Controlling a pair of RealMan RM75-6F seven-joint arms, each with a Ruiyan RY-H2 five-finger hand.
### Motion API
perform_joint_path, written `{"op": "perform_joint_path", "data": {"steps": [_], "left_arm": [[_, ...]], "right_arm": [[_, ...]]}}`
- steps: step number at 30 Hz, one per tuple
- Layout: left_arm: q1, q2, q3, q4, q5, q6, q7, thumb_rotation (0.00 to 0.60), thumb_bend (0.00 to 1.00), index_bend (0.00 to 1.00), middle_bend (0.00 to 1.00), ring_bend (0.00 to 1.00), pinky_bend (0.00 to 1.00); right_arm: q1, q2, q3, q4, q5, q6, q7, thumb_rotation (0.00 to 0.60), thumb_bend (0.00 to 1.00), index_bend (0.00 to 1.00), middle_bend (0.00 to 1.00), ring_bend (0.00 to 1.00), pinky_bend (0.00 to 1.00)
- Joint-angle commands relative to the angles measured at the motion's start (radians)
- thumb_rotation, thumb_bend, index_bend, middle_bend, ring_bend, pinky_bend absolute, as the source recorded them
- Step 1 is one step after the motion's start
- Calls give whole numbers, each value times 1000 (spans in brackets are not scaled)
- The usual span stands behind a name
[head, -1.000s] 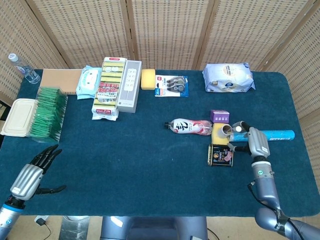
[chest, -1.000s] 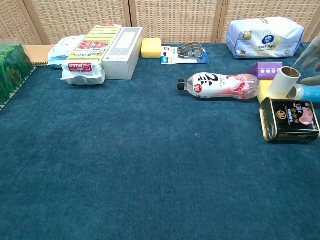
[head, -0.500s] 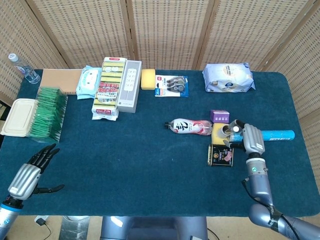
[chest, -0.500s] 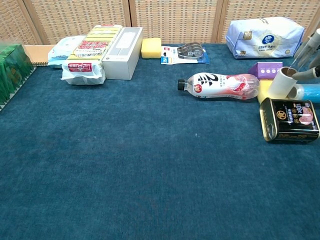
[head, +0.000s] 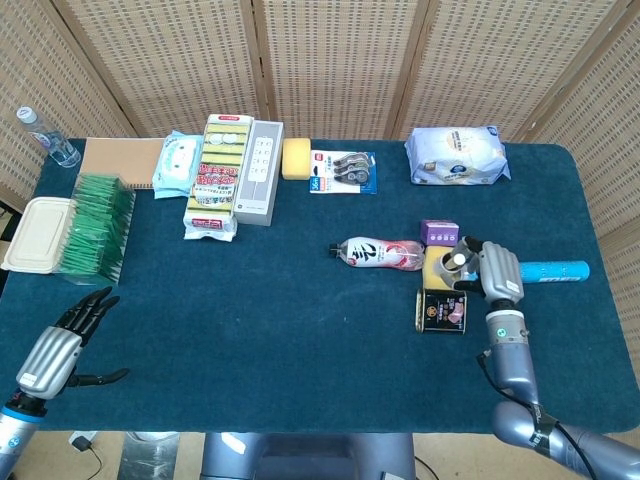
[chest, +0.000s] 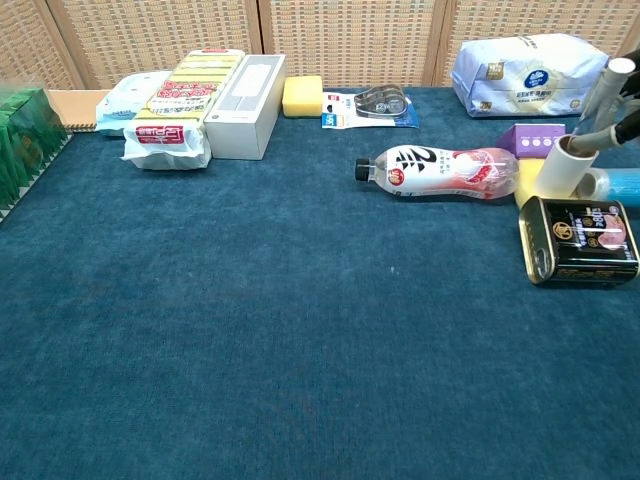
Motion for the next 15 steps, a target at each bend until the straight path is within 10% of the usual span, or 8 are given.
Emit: {"op": "perform_joint_path", "data": {"steps": [1, 15], "left_arm": [[1, 0, -1, 0, -2, 0, 0, 444, 0, 9, 2, 30, 146], [2, -1, -4, 9, -6, -3, -10, 441, 0, 9, 2, 30, 146]], "right_arm": [[14, -4, 0, -5, 3, 2, -20, 600, 250, 524, 635, 686, 626], [41, -25, -1, 3, 2, 31, -61, 600, 283, 565, 693, 757, 711]]}}
